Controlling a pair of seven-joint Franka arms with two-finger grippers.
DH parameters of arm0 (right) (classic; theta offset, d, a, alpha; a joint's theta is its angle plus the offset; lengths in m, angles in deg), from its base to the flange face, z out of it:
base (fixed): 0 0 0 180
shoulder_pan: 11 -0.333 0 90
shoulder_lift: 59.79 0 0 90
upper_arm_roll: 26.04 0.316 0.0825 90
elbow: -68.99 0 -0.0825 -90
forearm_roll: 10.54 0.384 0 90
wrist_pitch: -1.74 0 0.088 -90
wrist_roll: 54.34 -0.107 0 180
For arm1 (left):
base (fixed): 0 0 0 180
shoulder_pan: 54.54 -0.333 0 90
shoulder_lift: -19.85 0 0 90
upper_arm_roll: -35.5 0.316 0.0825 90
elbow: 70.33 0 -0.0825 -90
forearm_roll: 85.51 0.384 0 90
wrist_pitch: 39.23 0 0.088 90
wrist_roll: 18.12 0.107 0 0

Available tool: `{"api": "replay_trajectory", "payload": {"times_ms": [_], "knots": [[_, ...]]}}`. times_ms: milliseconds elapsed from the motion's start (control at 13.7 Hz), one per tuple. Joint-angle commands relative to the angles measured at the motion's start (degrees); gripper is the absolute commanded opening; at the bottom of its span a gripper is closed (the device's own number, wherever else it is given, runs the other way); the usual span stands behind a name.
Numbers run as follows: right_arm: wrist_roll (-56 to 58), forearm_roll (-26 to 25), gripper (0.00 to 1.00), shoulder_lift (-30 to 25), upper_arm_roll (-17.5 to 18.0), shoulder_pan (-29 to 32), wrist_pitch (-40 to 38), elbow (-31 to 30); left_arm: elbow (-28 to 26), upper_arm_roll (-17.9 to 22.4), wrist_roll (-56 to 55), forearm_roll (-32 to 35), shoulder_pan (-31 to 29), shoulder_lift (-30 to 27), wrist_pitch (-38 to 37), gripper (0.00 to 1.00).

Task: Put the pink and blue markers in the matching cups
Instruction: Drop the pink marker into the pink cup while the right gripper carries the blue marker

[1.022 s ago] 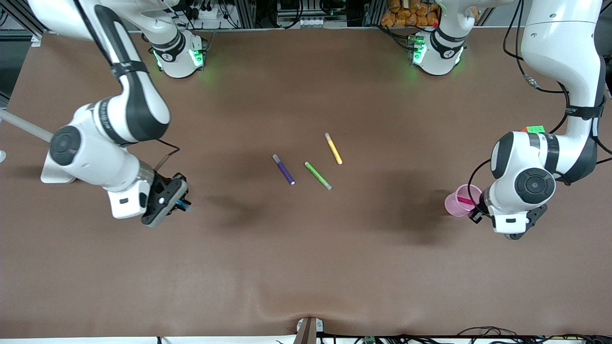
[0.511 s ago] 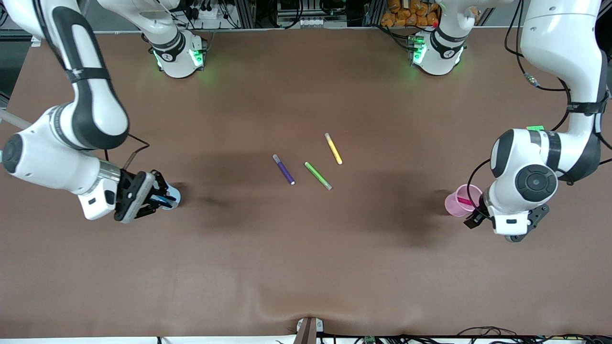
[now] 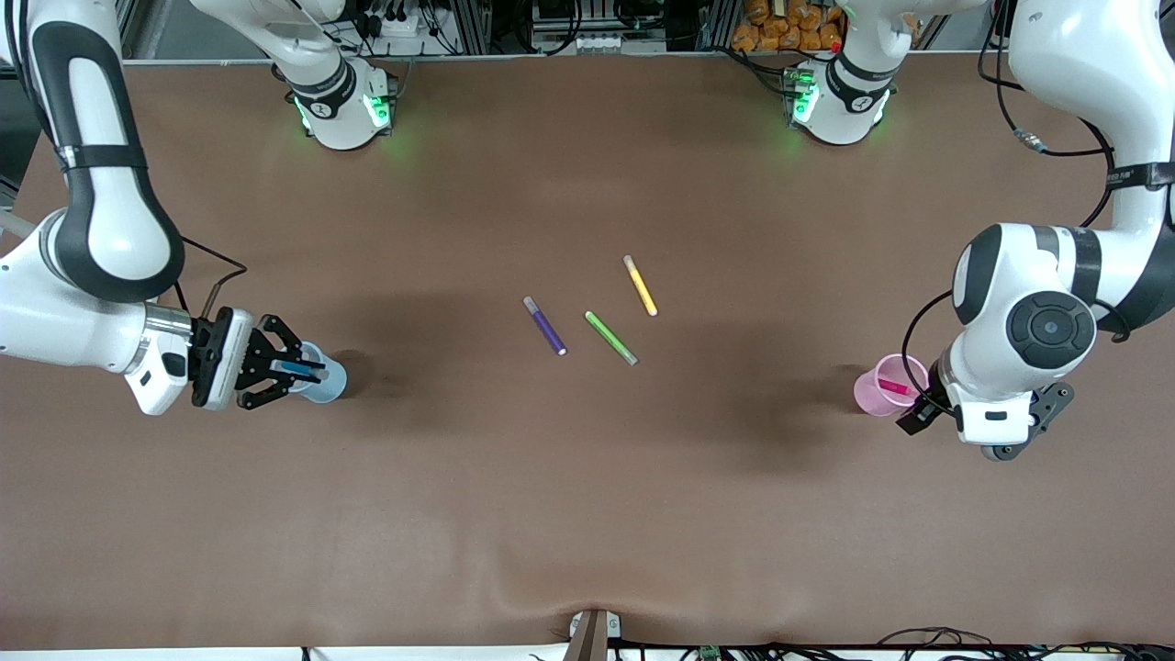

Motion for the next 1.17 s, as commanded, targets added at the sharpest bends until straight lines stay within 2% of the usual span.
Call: {"api": "replay_trajectory", "payload": {"times_ms": [0,292,657,1095], "knots": [[10.6,5.6,0.00,-1.1,0.8,2.2,-1.7,-3.2,2.3,-0.8,0.7,-2.5,-0.3,-0.8,-4.8,1.00],[21.1,7.0,0.00,1.7,0.9,5.7,-4.4,-3.2,4.0,-1.4,2.3,-2.6,-0.4,-1.8,-6.7,1.00],[33.9,12.1,0.00,6.2,0.8,9.3,-10.8,-2.8,4.0,-1.6,7.2,-6.4,-1.1,-5.7,-6.9,1.00],[40.3,12.3,0.00,9.0,0.8,13.1,-15.0,-2.4,4.0,-1.1,18.2,-9.8,-3.4,-10.6,-10.9,1.00]]}}
